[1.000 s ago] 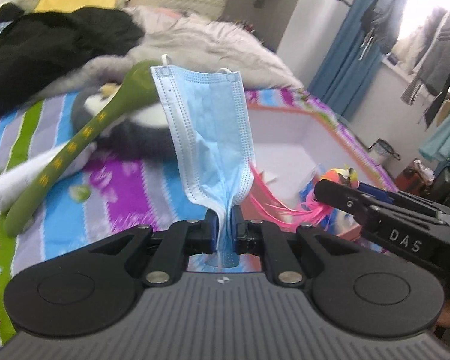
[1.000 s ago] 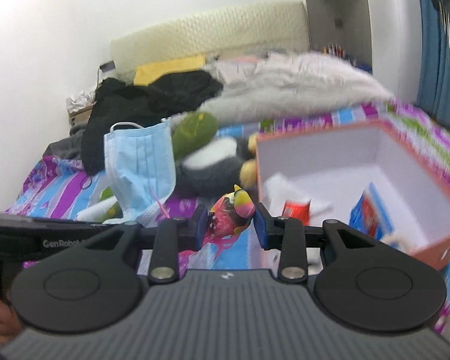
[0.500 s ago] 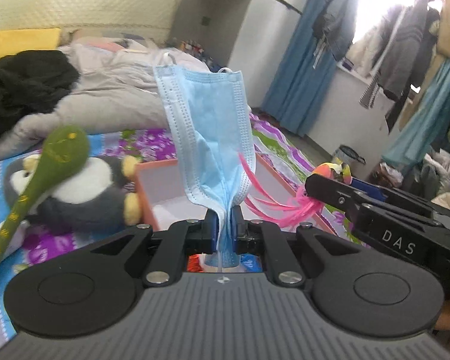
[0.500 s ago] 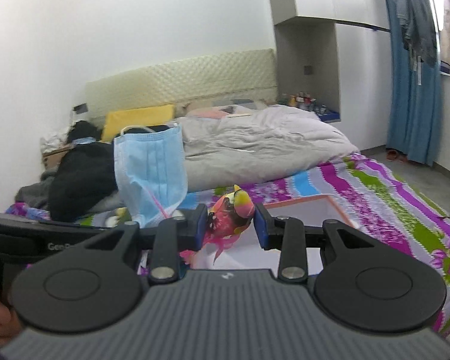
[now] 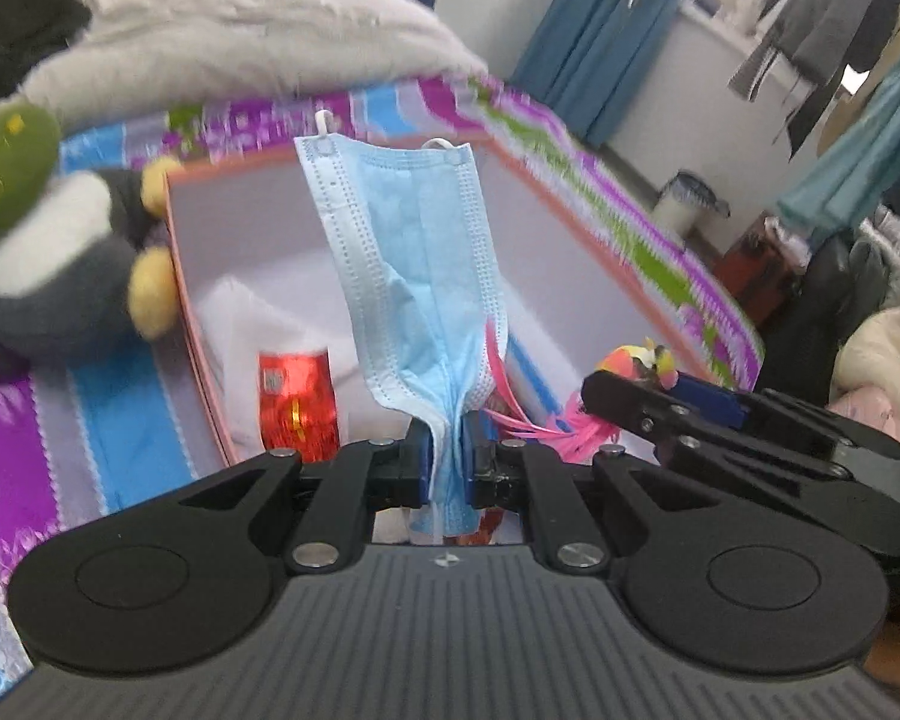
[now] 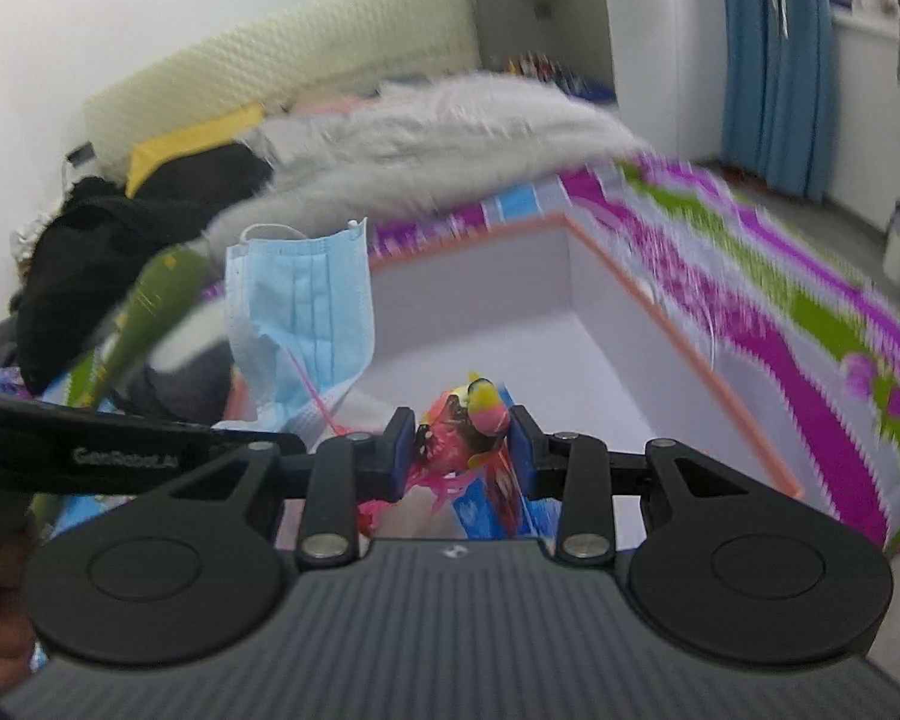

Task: Organize soft objects
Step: 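Carry the face mask and keychain over the pink box with both grippers, then open both grippers to drop the mask and keychain into the box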

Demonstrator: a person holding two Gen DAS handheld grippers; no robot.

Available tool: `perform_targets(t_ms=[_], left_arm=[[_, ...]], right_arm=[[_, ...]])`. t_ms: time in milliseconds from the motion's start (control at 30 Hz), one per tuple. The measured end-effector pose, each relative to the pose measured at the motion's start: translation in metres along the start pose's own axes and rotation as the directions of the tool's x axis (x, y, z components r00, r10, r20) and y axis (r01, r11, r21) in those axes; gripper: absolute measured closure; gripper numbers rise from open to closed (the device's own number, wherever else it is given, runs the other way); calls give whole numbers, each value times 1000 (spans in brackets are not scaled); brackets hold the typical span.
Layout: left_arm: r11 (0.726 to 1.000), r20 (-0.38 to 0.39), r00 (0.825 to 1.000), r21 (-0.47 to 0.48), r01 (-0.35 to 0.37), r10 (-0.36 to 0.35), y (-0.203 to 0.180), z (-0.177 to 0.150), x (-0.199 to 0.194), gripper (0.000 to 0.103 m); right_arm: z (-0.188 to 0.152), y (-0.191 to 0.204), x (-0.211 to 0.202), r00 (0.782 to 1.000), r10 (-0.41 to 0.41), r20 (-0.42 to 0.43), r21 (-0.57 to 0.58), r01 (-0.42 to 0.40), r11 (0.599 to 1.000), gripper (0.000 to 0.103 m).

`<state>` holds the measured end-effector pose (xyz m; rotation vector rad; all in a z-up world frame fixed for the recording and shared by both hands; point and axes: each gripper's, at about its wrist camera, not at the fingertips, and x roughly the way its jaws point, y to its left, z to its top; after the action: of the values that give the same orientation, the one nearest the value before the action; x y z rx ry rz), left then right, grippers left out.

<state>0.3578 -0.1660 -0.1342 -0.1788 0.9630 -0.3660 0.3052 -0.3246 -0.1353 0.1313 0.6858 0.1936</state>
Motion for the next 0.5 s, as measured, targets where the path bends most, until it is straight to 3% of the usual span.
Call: perform_targets(t_ms=[267, 333, 400, 467, 500], left_arm=[[998, -73, 996, 44, -41, 44, 13, -10, 23, 91], [998, -80, 995, 38, -53, 56, 14, -7, 24, 77], [997, -77, 995, 31, -66, 68, 15, -3, 21, 30], [993, -53, 992, 34, -114, 115, 16, 0, 13, 26], [992, -43, 992, 37, -117, 118, 16, 2, 7, 26]], right_arm=[[-17, -6, 16, 999, -17, -42, 19, 18, 1000, 65], [-17, -6, 14, 999, -18, -40, 8, 18, 1000, 59], [-15, -7, 11, 1000, -9, -30, 16, 9, 1000, 48], [-12, -9, 5, 1000, -12, -15, 32, 12, 999, 36], [-10, -9, 2, 1000, -14, -6, 31, 14, 999, 35]])
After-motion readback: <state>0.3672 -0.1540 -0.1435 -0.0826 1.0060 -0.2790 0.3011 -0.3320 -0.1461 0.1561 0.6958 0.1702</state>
